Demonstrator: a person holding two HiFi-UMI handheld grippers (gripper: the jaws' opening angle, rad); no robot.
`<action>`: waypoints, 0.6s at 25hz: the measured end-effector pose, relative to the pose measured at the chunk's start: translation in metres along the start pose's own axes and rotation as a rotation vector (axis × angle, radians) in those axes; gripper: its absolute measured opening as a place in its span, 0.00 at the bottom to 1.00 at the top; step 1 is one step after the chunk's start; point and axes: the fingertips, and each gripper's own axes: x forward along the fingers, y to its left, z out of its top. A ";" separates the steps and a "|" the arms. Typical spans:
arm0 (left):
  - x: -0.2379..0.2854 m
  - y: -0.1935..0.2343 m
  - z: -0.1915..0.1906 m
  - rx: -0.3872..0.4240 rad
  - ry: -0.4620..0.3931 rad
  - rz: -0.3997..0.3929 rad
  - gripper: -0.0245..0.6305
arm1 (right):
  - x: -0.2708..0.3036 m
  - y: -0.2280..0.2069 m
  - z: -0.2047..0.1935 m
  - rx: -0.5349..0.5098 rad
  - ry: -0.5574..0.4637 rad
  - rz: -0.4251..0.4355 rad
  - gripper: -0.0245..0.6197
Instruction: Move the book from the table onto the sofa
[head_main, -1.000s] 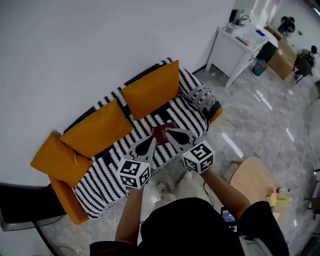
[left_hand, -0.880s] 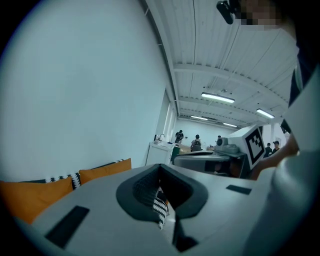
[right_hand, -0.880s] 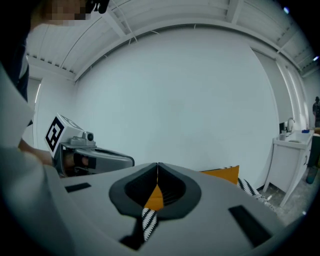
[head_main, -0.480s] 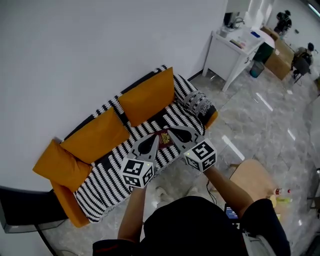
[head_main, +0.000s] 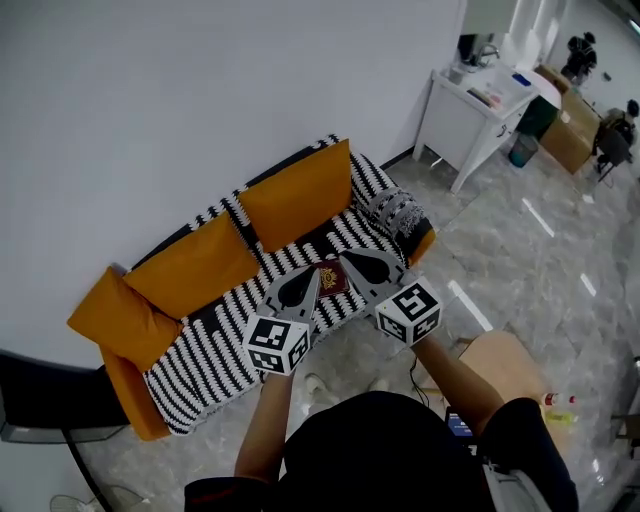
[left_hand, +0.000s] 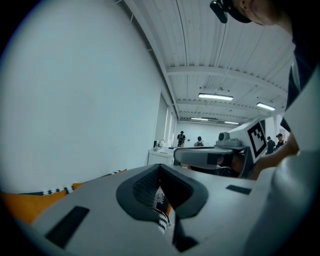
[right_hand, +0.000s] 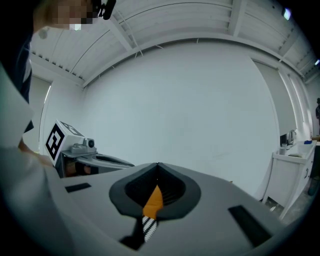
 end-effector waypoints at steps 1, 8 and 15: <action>-0.001 0.000 0.001 0.001 0.000 0.006 0.06 | -0.001 0.001 0.000 -0.001 -0.001 0.004 0.06; -0.004 -0.007 0.003 0.002 -0.004 0.019 0.06 | -0.008 0.002 0.000 0.005 -0.009 0.013 0.06; -0.004 -0.012 0.007 0.004 -0.016 0.017 0.06 | -0.014 0.003 0.003 0.001 -0.011 0.012 0.06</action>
